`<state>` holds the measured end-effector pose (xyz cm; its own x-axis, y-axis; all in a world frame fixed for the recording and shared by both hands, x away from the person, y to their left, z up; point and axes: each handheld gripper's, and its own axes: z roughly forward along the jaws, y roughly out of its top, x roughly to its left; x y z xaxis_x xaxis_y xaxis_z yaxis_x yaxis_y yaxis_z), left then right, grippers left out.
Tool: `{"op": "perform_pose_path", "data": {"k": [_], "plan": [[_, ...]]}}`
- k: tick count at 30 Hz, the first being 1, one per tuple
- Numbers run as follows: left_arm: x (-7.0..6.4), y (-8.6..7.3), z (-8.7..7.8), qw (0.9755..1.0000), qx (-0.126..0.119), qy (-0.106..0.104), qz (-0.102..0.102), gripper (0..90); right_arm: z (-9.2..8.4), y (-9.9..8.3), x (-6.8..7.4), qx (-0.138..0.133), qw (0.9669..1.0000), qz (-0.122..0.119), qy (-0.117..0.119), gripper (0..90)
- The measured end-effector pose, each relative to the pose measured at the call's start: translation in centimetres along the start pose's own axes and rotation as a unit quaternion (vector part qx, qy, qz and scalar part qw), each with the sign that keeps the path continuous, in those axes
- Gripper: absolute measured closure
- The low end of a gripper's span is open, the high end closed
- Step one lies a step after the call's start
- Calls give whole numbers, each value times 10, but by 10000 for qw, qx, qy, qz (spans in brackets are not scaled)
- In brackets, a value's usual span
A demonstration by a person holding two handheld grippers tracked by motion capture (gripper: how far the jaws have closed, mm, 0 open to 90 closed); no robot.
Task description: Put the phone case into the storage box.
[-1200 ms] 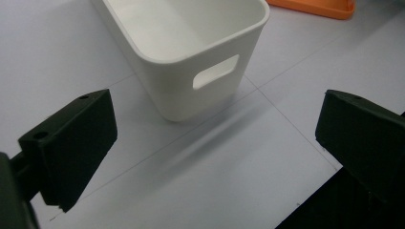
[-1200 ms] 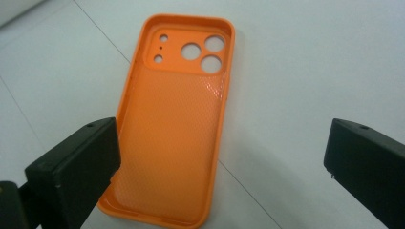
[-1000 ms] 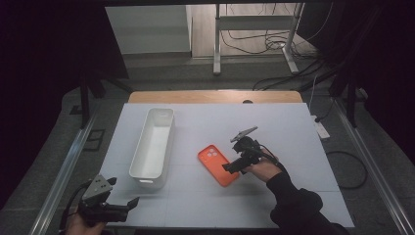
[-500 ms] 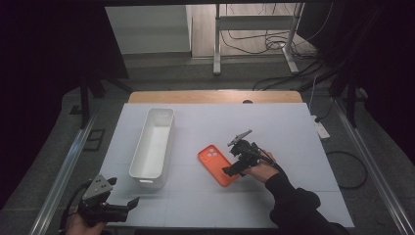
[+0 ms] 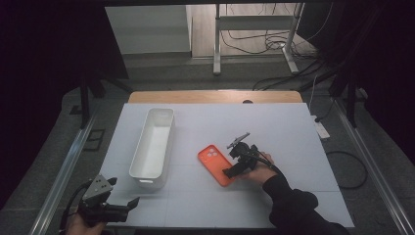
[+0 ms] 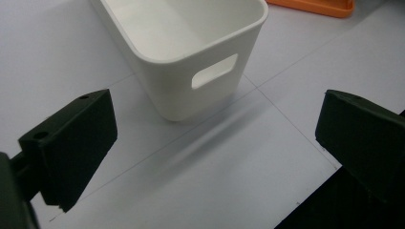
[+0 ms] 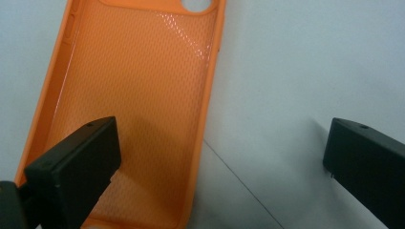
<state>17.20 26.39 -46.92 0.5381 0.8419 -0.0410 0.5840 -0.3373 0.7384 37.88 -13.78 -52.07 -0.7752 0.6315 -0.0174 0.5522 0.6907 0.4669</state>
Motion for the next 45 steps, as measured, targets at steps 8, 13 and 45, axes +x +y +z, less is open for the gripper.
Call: {"op": "perform_pose_path", "data": {"k": [8, 13, 45], "plan": [[0, 0, 0, 10000, 13, 3, 10, 12, -11, 1, -3, -82, 9998, -69, 144, 390], [0, 0, 0, 10000, 16, 4, 10, 12, -14, 3, -6, -37, 9995, 34, 321, 661], [1, 2, 2, 9999, 117, 32, -63, 12, -31, 5, -6, -176, 9975, 342, 599, 889]]}}
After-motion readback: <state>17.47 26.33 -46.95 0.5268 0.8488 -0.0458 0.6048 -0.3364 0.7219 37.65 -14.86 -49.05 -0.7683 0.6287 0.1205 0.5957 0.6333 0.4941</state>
